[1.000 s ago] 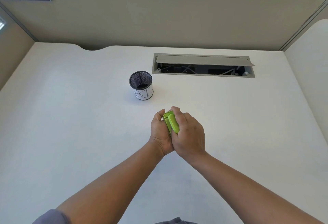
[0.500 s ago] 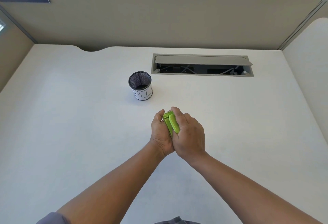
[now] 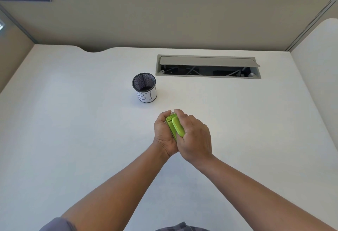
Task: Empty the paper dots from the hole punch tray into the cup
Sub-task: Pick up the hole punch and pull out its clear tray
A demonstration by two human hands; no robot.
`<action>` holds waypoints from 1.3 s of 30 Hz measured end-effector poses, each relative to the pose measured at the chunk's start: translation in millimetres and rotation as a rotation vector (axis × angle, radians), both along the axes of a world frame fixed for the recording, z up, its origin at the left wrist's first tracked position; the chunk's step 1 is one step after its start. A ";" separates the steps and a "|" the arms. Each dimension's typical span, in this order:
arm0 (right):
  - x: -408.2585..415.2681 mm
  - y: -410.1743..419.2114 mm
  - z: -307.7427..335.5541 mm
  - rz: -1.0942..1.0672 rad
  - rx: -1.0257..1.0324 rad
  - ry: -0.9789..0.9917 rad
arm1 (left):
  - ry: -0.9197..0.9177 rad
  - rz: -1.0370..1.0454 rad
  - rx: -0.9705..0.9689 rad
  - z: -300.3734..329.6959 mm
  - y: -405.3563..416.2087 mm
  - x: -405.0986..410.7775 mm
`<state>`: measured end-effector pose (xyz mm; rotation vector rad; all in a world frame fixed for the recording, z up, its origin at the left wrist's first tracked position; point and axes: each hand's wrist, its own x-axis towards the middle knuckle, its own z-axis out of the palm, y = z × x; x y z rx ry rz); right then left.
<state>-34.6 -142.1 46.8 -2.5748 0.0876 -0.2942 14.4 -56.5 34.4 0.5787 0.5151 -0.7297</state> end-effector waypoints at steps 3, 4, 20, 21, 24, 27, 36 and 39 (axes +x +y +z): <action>-0.8 0.3 -1.3 0.010 0.000 0.001 | 0.012 0.023 -0.012 -0.9 -0.9 -1.0; -0.9 0.3 -2.0 0.012 0.003 0.000 | 0.015 0.025 -0.009 -0.6 -1.0 -1.8; 2.3 -0.1 6.2 -0.008 0.001 -0.012 | 0.054 -0.002 -0.038 5.3 -1.5 2.5; 2.4 -0.5 6.2 -0.008 -0.001 -0.017 | 0.050 -0.003 -0.047 6.4 -1.6 2.4; 3.7 0.3 6.1 -0.012 -0.012 -0.021 | 0.024 -0.006 -0.054 7.5 -1.6 1.6; 5.6 0.4 6.0 -0.037 -0.021 -0.033 | 0.024 0.006 -0.045 6.0 -3.6 -0.3; 3.5 1.5 2.2 -0.072 -0.025 0.004 | 0.078 0.061 0.043 4.9 -10.8 -5.5; 1.1 4.2 3.3 -0.083 -0.008 0.007 | 0.069 0.055 0.059 3.3 -10.7 -5.5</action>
